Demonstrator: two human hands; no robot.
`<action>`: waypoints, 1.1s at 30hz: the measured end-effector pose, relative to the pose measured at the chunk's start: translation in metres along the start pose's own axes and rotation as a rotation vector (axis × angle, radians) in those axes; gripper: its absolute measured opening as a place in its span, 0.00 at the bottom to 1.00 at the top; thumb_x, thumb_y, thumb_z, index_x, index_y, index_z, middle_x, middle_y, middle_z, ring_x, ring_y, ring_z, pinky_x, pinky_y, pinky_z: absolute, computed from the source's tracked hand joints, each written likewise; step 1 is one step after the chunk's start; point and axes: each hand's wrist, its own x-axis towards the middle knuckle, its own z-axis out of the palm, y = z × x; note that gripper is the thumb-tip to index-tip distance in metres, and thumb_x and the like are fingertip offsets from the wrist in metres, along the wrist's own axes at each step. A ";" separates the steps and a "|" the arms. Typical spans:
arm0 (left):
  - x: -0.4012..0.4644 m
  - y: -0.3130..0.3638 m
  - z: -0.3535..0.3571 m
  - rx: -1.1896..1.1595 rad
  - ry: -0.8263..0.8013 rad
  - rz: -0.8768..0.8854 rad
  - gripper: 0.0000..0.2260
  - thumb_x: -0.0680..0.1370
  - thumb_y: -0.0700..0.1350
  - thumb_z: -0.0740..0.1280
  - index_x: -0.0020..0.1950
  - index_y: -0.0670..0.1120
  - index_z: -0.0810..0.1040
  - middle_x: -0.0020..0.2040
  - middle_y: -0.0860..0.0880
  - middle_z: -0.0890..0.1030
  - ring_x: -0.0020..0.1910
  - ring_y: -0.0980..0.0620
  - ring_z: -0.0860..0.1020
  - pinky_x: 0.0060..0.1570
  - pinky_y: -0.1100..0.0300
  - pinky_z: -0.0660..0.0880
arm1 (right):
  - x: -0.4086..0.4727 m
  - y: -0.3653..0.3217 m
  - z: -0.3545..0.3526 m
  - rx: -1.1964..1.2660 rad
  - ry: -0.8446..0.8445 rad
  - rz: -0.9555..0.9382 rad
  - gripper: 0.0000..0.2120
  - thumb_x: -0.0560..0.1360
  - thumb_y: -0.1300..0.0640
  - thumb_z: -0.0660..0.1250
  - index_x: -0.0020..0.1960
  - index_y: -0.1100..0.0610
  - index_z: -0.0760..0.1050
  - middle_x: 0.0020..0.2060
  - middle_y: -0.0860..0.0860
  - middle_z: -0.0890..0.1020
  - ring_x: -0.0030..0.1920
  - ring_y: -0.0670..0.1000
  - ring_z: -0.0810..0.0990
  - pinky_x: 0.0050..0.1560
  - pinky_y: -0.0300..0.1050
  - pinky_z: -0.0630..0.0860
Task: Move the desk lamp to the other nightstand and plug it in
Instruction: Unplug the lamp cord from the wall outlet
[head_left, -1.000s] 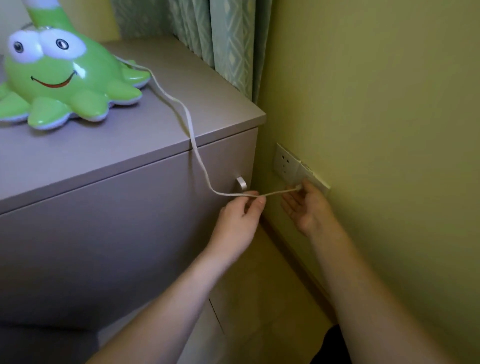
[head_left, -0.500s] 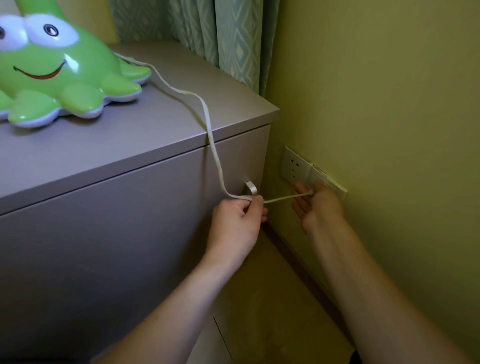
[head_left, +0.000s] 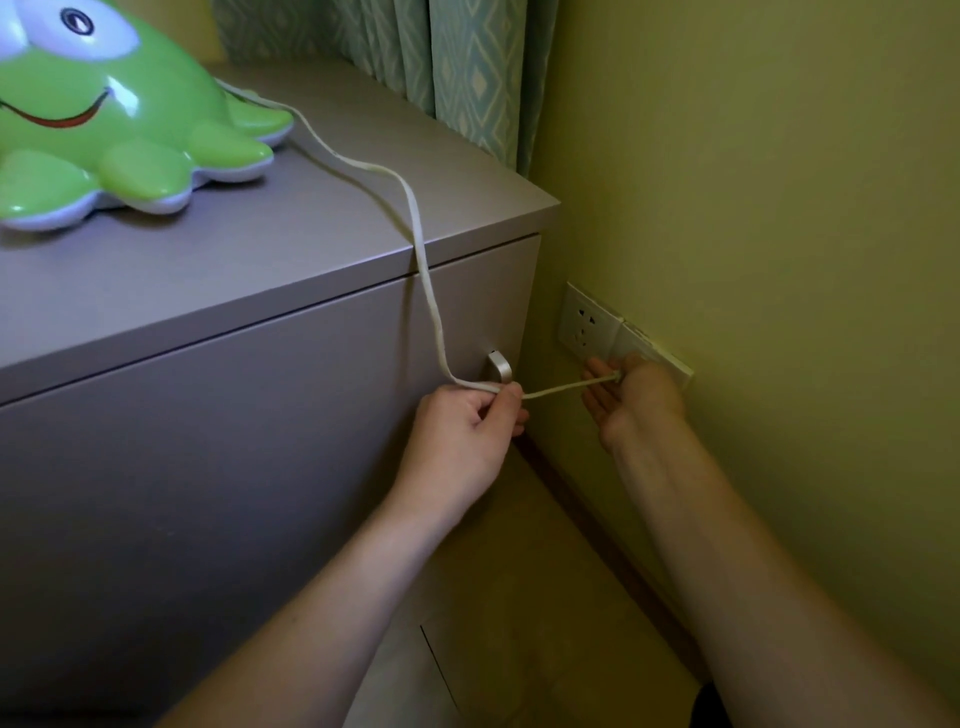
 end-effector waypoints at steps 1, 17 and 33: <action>-0.001 0.001 0.000 0.008 0.000 0.004 0.14 0.75 0.57 0.63 0.36 0.54 0.84 0.35 0.54 0.86 0.36 0.60 0.84 0.45 0.50 0.83 | 0.000 0.001 -0.001 -0.010 0.016 -0.010 0.08 0.79 0.58 0.56 0.50 0.57 0.73 0.51 0.56 0.84 0.40 0.50 0.80 0.44 0.43 0.75; 0.001 -0.005 0.002 0.011 0.025 -0.019 0.12 0.75 0.53 0.63 0.36 0.54 0.83 0.35 0.50 0.86 0.37 0.54 0.85 0.46 0.47 0.82 | 0.001 -0.002 -0.001 0.067 0.015 0.040 0.13 0.80 0.59 0.55 0.61 0.57 0.73 0.43 0.54 0.84 0.44 0.50 0.81 0.47 0.44 0.73; 0.007 -0.010 0.003 0.035 0.050 -0.030 0.16 0.73 0.55 0.63 0.32 0.49 0.84 0.31 0.50 0.85 0.32 0.54 0.84 0.42 0.48 0.83 | -0.002 0.004 0.000 -0.015 0.009 -0.022 0.10 0.79 0.59 0.52 0.42 0.53 0.69 0.46 0.54 0.83 0.40 0.49 0.80 0.49 0.45 0.70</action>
